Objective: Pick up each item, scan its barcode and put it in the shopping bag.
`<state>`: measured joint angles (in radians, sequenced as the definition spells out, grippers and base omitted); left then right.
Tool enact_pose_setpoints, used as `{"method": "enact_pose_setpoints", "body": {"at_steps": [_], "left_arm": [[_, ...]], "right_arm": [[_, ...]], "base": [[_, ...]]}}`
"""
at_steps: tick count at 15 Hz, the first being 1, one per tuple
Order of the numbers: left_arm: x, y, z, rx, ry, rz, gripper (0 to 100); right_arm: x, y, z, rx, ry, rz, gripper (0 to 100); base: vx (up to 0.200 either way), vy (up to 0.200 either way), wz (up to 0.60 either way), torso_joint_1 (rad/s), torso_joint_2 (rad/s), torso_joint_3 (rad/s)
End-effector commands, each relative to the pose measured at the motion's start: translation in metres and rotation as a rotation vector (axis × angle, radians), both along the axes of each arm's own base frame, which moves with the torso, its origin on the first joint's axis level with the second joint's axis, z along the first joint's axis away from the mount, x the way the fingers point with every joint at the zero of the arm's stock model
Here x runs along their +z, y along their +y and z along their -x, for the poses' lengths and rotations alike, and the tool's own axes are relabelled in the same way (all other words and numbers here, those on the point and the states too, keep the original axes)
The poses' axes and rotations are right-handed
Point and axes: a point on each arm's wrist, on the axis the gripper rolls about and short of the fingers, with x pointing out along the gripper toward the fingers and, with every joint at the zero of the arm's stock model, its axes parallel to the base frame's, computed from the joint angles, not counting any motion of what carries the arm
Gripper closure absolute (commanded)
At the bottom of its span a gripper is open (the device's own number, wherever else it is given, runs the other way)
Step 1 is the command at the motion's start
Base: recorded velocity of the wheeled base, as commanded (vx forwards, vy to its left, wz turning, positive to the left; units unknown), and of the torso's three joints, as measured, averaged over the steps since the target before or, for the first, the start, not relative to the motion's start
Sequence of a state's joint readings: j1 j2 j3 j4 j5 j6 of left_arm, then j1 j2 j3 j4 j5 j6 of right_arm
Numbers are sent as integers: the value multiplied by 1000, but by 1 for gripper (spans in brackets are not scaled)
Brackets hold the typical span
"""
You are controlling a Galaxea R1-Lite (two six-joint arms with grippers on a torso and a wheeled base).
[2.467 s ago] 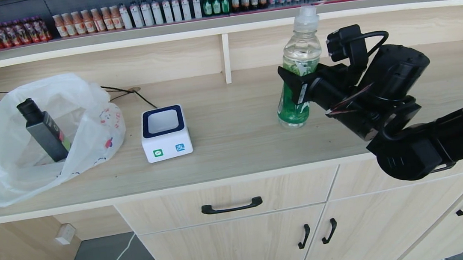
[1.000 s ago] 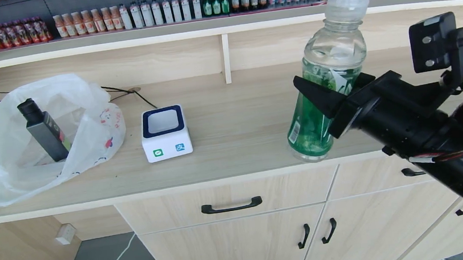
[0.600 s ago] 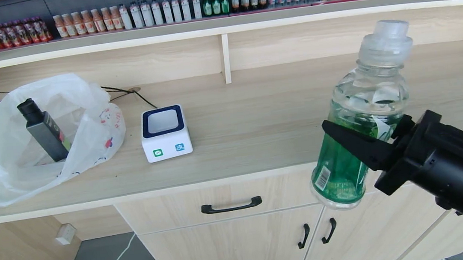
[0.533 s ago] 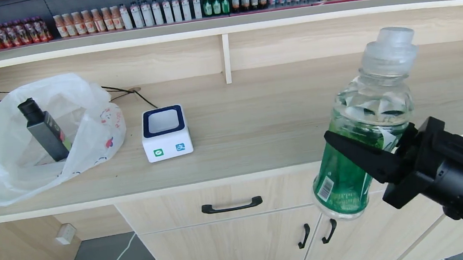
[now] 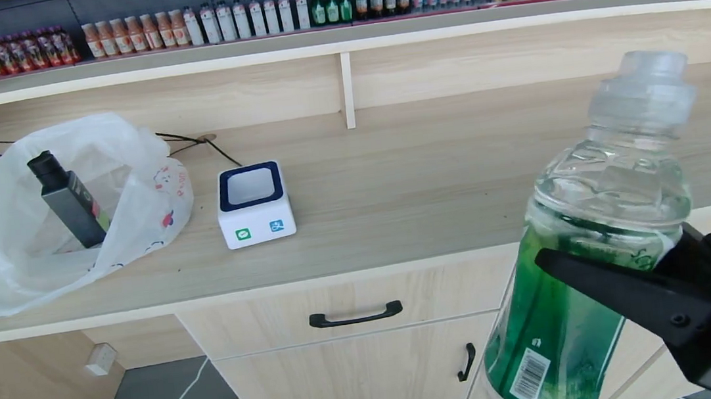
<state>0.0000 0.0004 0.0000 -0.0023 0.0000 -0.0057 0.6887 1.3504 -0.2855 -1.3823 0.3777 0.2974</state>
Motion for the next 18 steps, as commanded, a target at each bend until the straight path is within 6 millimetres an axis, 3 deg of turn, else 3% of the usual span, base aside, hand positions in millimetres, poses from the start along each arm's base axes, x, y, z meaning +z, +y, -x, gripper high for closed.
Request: {"method": "enact_pose_setpoints", "body": {"at_steps": [1,3,7,10,18], "left_arm": [[0,0,0,0,-1,0,0],[0,0,0,0,-1,0,0],[0,0,0,0,-1,2,0],[0,0,0,2,-3,5,0],[0,0,0,2,-3,7,0]], "right_arm": [[7,2,0,68,22,-38,100],[10,3,2,118,73,-72,100],[29,35,0,276,72,-191,100],[25,49,3,377,128,-213,100],[35,73,-15,435,213,-274,100]], "base": [[0,0,0,0,0,0],[0,0,0,0,0,0],[0,0,0,0,0,0],[0,0,0,0,0,0],[0,0,0,0,0,0]]}}
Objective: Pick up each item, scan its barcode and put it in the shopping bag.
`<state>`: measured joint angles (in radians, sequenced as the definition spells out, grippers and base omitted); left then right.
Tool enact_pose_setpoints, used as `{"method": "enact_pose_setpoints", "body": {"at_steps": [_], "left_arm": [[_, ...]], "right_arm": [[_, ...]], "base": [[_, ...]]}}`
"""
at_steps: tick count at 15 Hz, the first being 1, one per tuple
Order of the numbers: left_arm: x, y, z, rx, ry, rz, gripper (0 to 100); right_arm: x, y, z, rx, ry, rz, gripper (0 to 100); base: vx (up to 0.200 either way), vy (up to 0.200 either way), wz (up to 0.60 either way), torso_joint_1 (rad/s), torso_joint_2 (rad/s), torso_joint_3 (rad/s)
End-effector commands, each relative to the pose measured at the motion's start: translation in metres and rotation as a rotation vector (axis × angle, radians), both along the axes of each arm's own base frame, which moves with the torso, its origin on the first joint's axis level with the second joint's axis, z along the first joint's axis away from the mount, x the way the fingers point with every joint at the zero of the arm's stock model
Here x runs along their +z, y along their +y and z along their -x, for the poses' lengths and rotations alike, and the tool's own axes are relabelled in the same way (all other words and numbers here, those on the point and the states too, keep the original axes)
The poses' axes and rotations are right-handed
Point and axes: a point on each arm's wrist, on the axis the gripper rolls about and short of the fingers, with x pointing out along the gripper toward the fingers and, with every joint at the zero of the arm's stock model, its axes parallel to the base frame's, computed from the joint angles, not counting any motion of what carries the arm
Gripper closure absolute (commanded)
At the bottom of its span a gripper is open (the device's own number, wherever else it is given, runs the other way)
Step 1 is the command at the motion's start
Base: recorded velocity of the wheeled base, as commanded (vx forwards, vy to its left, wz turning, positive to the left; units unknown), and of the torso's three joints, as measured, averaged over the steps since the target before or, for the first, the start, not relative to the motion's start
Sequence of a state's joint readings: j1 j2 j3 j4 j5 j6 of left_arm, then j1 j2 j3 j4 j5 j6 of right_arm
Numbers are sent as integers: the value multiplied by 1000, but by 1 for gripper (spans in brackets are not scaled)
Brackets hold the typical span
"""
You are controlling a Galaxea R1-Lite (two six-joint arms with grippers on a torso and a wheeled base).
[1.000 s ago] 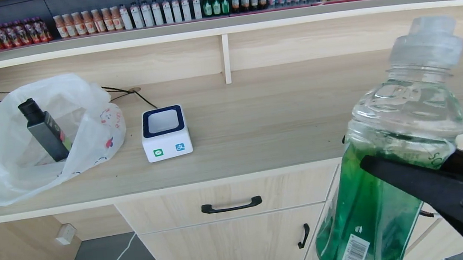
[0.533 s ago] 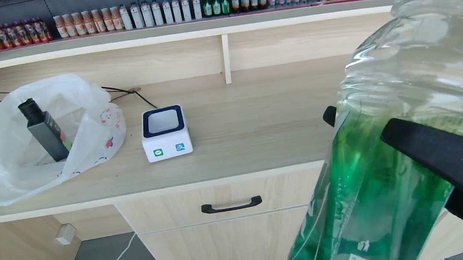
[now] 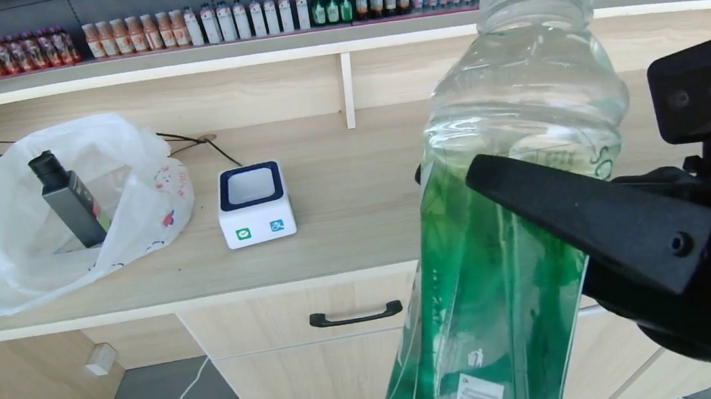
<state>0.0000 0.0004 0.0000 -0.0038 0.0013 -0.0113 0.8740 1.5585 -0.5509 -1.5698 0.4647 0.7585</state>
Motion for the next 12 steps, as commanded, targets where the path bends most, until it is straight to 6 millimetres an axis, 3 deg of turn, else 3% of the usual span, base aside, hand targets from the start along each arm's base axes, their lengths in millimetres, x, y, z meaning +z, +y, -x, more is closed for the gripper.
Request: {"method": "enact_pose_setpoints", "body": {"at_steps": [1,8,12], "left_arm": [[0,0,0,0,-1,1,0],[0,0,0,0,-1,1,0],[0,0,0,0,-1,1,0]], "right_arm": [[-4,3,-8,-7,27,9,100],[2,5,-31,-37,68,-26,100],[1,6,-32,-37,73,-23,100]], "base": [[0,0,0,0,0,0],[0,0,0,0,0,0],[0,0,0,0,0,0]]}}
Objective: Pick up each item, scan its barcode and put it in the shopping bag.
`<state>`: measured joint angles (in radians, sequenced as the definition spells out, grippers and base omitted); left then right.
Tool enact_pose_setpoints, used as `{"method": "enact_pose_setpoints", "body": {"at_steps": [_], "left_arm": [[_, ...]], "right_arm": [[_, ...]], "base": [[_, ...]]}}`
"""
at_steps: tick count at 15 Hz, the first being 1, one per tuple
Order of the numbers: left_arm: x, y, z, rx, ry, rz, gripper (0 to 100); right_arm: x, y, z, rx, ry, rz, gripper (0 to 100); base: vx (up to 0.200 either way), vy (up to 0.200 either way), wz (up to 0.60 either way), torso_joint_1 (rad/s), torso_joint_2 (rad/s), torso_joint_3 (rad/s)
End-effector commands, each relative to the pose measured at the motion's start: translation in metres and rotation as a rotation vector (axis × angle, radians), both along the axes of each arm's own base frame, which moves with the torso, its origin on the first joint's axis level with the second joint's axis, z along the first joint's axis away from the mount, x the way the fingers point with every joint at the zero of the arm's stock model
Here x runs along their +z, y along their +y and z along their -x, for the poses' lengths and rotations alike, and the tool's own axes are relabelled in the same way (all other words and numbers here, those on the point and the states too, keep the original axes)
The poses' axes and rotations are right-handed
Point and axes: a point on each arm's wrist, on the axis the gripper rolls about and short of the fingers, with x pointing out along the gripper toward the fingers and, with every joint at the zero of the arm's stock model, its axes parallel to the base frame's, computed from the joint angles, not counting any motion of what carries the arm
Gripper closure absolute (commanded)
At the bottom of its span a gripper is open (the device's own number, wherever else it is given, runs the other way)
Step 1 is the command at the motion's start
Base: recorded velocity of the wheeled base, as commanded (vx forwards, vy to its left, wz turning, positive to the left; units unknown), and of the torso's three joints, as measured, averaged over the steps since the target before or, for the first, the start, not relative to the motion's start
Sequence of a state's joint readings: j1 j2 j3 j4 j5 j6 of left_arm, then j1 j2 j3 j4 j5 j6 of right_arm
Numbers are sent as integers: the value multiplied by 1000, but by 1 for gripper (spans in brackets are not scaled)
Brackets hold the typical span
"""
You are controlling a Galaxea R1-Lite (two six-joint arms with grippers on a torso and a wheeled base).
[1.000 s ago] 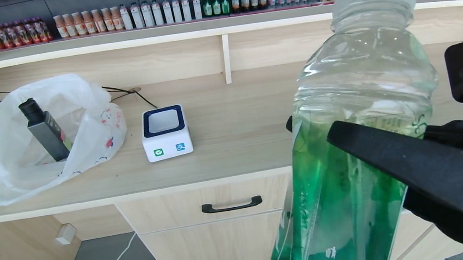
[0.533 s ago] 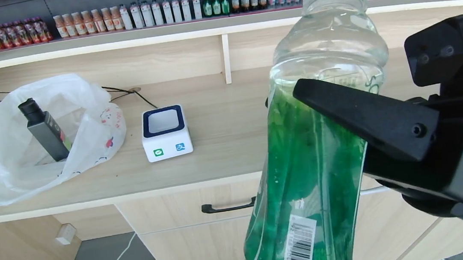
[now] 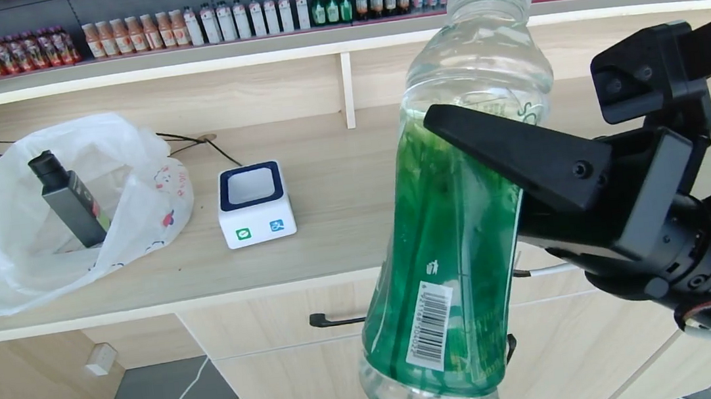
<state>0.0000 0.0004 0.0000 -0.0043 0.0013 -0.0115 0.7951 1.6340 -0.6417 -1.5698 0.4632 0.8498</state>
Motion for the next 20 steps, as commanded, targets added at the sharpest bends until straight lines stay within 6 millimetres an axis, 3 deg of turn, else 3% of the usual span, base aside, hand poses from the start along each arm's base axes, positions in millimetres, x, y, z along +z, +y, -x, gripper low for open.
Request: {"method": "enact_pose_setpoints", "body": {"at_steps": [1,20], "left_arm": [[0,0,0,0,-1,1,0],[0,0,0,0,1,-1,0]], "right_arm": [[-2,1,-2,1,4,5,100],[-7,-6,7,-39,-58,40,100]], "base": [[0,0,0,0,0,0],[0,0,0,0,0,0]]}}
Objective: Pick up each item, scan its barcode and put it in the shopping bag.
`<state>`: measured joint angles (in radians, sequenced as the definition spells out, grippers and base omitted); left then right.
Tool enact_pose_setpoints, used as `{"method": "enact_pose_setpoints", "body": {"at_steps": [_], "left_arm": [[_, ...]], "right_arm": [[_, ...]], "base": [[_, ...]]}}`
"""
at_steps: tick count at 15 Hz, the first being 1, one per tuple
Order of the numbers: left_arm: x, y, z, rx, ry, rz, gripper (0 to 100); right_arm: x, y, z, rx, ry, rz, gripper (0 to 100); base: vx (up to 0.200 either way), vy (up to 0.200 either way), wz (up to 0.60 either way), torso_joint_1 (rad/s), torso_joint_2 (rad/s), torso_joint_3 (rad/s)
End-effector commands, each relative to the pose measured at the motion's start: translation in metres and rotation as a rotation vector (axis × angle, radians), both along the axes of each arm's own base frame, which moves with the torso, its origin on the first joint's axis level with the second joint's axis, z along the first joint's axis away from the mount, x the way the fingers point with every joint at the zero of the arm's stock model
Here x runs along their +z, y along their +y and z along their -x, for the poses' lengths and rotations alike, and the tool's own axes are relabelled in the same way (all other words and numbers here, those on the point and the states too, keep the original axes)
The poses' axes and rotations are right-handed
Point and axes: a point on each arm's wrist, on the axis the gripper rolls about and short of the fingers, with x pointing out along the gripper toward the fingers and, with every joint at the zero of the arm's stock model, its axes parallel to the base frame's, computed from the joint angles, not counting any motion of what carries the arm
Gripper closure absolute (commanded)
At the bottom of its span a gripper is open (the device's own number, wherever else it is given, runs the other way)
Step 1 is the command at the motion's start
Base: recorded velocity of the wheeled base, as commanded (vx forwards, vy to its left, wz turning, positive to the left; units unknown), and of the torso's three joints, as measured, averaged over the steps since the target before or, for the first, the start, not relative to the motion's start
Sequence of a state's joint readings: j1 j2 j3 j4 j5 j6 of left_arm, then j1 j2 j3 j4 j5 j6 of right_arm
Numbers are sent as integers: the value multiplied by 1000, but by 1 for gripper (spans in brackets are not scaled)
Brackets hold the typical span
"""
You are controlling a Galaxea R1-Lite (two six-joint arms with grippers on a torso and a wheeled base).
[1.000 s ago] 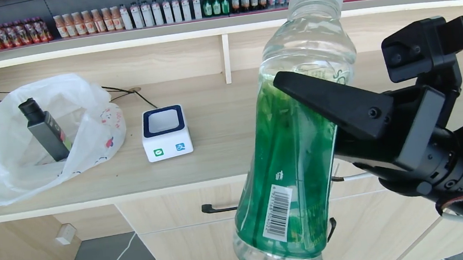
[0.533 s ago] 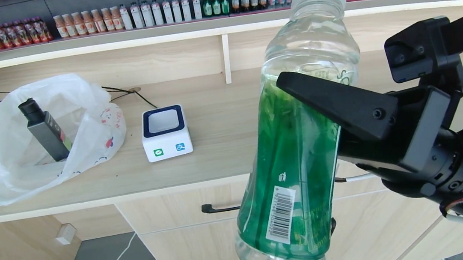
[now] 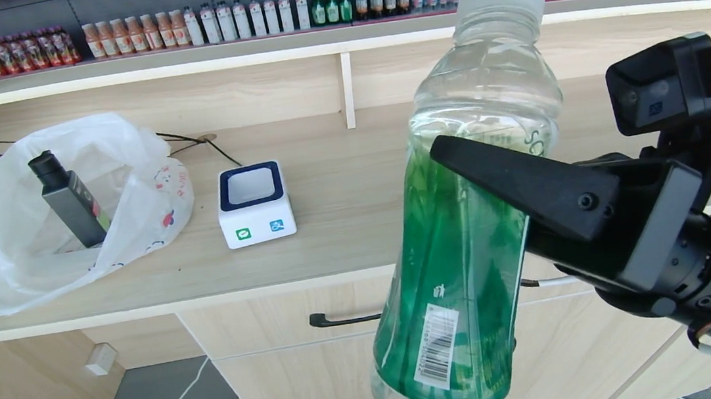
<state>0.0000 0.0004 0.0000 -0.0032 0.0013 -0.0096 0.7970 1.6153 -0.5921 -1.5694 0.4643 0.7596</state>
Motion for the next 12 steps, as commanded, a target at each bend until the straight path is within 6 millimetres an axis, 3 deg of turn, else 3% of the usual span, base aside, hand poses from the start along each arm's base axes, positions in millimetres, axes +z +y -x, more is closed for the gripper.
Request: {"method": "enact_pose_setpoints", "body": {"at_steps": [1,3,7,12], "left_arm": [[0,0,0,0,0,1,0],[0,0,0,-1,0,1,0],[0,0,0,0,0,1,0],[0,0,0,-1,0,-2,0]], "right_arm": [[0,-1,1,-2,-11,1,100],[-7,-2,3,-34,-49,38,100],[-31,-12,-9,-265,-233,184,100],[-24,-21,0,-400,-377,205,100]], "base": [[0,0,0,0,0,0],[0,0,0,0,0,0],[0,0,0,0,0,0],[0,0,0,0,0,0]]}}
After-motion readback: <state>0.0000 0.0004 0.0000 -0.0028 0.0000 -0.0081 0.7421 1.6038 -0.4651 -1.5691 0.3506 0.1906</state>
